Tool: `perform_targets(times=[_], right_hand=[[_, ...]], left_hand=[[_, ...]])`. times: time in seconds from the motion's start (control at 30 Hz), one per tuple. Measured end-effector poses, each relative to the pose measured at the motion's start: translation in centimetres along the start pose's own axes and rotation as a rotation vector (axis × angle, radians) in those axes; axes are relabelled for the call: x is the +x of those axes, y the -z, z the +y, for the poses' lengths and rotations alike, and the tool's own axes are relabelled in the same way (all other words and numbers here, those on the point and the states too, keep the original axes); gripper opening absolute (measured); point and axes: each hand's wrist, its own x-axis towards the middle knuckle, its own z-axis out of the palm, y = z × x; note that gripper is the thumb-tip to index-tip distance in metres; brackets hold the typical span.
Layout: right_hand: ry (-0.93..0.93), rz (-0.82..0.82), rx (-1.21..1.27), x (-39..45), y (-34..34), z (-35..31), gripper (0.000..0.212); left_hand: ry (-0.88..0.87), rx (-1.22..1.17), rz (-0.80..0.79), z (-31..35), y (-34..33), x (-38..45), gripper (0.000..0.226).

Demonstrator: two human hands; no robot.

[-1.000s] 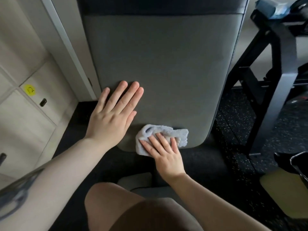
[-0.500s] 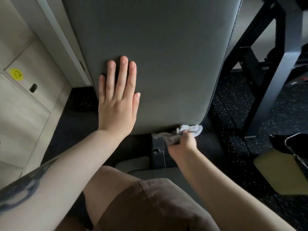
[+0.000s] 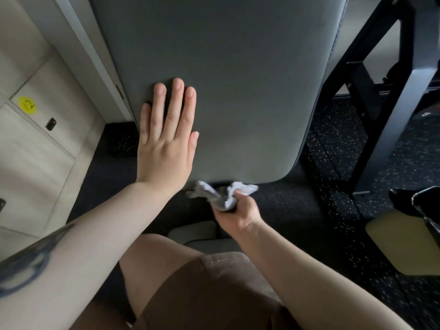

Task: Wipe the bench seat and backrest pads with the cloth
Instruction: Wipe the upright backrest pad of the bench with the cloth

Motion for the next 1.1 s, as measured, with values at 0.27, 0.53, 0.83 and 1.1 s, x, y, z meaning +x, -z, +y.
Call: perform_targets(times=[0.27, 0.53, 0.83, 1.1], right_hand=[[0.020, 0.009, -0.035, -2.5, 1.4, -2.4, 0.039], [1.715, 0.132, -1.194, -9.7, -0.8, -5.1, 0.046], [2.145, -0.263, -2.694, 0.7, 0.8, -4.3, 0.072], [2.317, 0.113, -1.865, -5.2, -11.2, -4.6, 0.070]], left_hand=[[-0.087, 0.010, -0.028, -2.0, 0.9, -0.4, 0.065], [-0.112, -0.030, -0.059, -3.4, 1.4, -0.2, 0.063], [-0.076, -0.029, 0.033, -5.0, 1.8, 1.1, 0.069], [-0.029, -0.140, 0.087, -5.3, 3.0, 2.2, 0.066]])
